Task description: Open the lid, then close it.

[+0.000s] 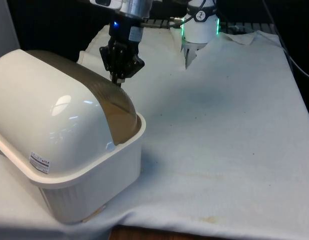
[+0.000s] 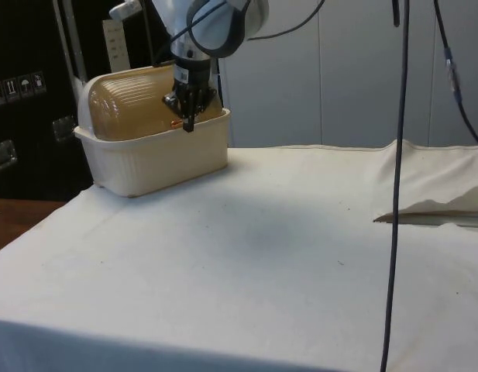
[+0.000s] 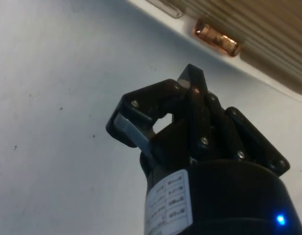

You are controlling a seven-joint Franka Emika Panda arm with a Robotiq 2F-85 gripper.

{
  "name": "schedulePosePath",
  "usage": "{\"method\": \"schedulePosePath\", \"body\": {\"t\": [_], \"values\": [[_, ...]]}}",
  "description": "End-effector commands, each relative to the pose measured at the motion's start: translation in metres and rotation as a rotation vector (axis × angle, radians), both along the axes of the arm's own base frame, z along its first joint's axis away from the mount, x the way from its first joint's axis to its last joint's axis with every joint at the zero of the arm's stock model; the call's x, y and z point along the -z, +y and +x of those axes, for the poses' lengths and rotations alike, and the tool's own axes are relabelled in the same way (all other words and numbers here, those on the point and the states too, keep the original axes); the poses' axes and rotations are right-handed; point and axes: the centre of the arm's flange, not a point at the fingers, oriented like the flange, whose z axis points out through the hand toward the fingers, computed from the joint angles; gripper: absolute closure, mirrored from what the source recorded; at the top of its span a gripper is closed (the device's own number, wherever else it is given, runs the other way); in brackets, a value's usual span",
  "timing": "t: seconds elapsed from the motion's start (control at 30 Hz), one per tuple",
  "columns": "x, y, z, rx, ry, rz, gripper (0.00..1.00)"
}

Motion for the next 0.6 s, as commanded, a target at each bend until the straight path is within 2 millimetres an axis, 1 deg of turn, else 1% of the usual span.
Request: {"method": "schedulePosePath", "body": {"t": [0.0,0.1,0.23,0.57], "values": [[0.001,-0.003,0.002,0.009,-0.012,0.003,1.00],[0.000,-0.004,0.002,0.011,-0.005,-0.003,1.00],[0.000,-0.010,0.007,0.035,-0.022,-0.003,1.00],[0.002,-0.020,0.014,0.067,-0.032,-0.010,1.00]]}}
